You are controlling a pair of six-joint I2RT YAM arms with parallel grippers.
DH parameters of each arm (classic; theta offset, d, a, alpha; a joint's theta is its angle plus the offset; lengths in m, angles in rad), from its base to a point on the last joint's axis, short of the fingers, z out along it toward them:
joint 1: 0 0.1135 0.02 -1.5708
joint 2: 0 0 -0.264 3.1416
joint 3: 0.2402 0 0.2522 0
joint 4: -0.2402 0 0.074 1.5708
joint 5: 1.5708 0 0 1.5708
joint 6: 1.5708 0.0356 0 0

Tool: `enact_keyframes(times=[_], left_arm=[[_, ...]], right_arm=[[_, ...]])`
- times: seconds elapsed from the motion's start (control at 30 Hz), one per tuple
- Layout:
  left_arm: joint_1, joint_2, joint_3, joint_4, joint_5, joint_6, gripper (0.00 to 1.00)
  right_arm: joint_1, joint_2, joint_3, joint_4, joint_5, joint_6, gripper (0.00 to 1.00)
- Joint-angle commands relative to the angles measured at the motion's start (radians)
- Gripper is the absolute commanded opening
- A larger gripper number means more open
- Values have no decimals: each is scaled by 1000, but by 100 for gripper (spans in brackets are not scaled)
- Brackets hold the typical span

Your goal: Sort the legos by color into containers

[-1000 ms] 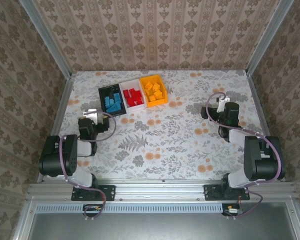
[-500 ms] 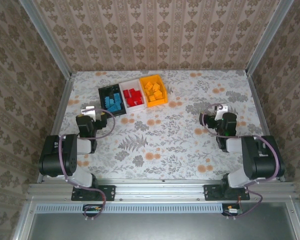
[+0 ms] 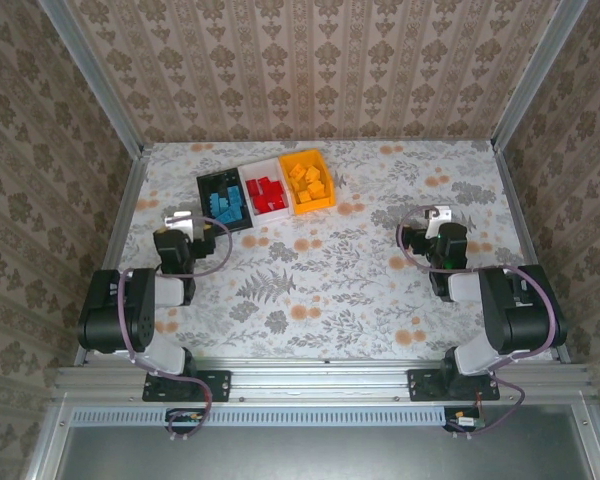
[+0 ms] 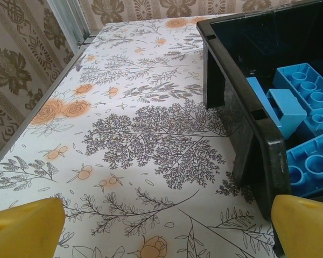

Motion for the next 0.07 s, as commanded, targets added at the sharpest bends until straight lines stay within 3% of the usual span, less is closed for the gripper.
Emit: enact_keyframes(times=[0.0,0.03], left_arm=[[-3,-2,23,-1,-14,10,100],[-3,-2,23,-2,-14,10,100]], right_arm=[[6,0,16,22,27,-18,100],[7,-1,15,26,27,-18,100]])
